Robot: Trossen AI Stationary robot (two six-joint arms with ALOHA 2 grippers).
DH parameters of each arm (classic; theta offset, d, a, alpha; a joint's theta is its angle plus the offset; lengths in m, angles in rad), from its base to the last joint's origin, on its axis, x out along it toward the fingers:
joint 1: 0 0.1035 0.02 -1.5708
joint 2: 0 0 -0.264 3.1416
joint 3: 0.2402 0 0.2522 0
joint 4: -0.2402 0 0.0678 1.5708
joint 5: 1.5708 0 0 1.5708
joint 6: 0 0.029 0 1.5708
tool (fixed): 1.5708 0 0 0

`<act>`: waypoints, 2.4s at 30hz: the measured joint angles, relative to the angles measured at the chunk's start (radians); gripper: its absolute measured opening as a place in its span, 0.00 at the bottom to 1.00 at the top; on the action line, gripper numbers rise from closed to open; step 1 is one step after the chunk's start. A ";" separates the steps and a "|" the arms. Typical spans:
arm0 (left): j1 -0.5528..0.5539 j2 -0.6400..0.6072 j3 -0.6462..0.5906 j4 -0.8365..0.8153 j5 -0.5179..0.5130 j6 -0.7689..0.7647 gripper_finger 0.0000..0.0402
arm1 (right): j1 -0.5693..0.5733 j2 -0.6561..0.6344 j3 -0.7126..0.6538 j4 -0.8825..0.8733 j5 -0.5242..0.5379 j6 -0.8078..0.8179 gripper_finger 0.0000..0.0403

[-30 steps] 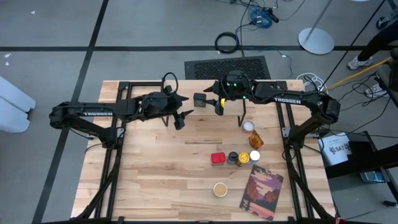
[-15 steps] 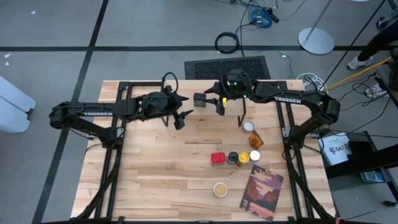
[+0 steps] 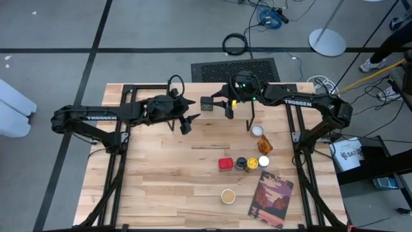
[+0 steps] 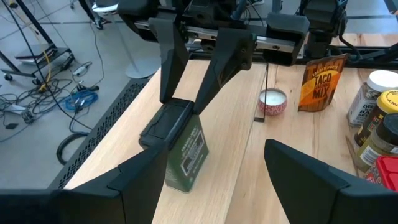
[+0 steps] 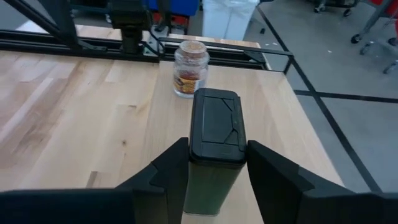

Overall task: Shelf spices
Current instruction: Put a green packet of spices on the shelf, then put the red can of spices on the shelf

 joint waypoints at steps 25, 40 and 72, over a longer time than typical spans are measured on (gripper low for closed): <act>0.000 0.000 0.000 -0.001 0.011 -0.001 0.69 | -0.040 -0.031 0.000 -0.083 -0.084 -0.012 0.36; 0.000 0.000 0.000 -0.001 0.013 -0.001 0.69 | -0.040 -0.030 -0.001 -0.072 -0.087 0.000 0.43; -0.136 0.017 0.000 0.017 0.170 -0.085 0.69 | 0.149 -0.384 0.391 -0.805 0.038 0.117 0.60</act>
